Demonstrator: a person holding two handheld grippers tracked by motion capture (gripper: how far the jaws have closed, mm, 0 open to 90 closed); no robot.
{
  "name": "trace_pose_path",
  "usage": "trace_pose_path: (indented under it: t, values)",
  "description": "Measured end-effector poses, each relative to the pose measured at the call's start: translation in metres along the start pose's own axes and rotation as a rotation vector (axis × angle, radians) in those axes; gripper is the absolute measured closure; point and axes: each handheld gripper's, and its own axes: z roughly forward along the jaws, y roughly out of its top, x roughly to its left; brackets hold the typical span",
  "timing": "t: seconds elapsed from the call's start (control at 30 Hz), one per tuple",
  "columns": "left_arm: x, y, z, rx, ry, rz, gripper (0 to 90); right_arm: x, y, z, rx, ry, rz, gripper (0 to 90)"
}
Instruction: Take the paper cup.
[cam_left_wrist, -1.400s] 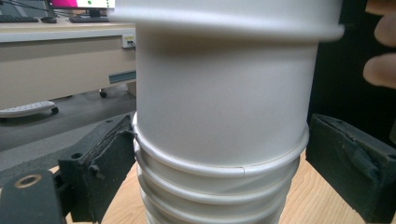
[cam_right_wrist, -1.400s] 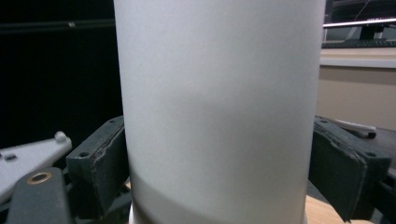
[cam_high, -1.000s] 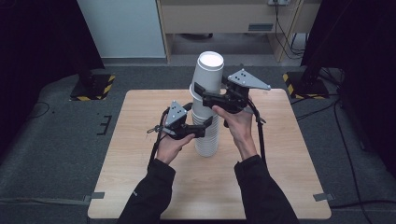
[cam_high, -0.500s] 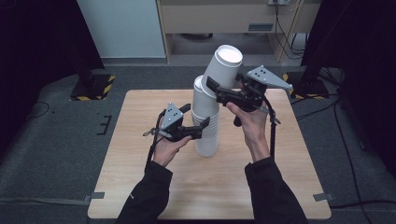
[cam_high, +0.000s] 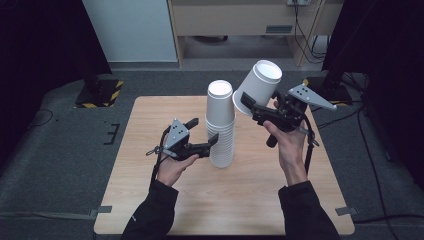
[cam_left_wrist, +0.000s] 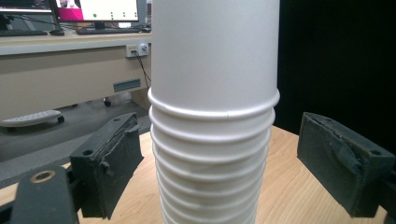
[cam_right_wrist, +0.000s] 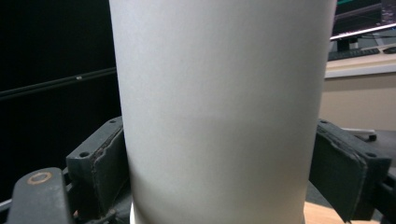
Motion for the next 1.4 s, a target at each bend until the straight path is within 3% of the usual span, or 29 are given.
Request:
trace_pose_path:
  t: [0.37, 0.73, 0.97, 1.4]
  values:
    - [-0.007, -0.017, -0.005, 0.021, -0.004, 0.008, 15.5, -0.017, -0.026, -0.029, 0.007, -0.053, 0.03, 14.1]
    - [-0.011, -0.036, -0.011, 0.057, 0.001, 0.048, 15.5, -0.027, -0.051, -0.051, 0.008, -0.084, 0.083, 14.0]
    - [-0.015, -0.042, -0.011, 0.032, -0.003, 0.034, 16.9, -0.036, -0.074, -0.067, 0.004, -0.112, 0.157, 14.0]
    - [-0.029, -0.059, -0.008, 0.052, -0.022, 0.046, 21.0, -0.048, -0.109, -0.085, 0.01, -0.147, 0.276, 13.9]
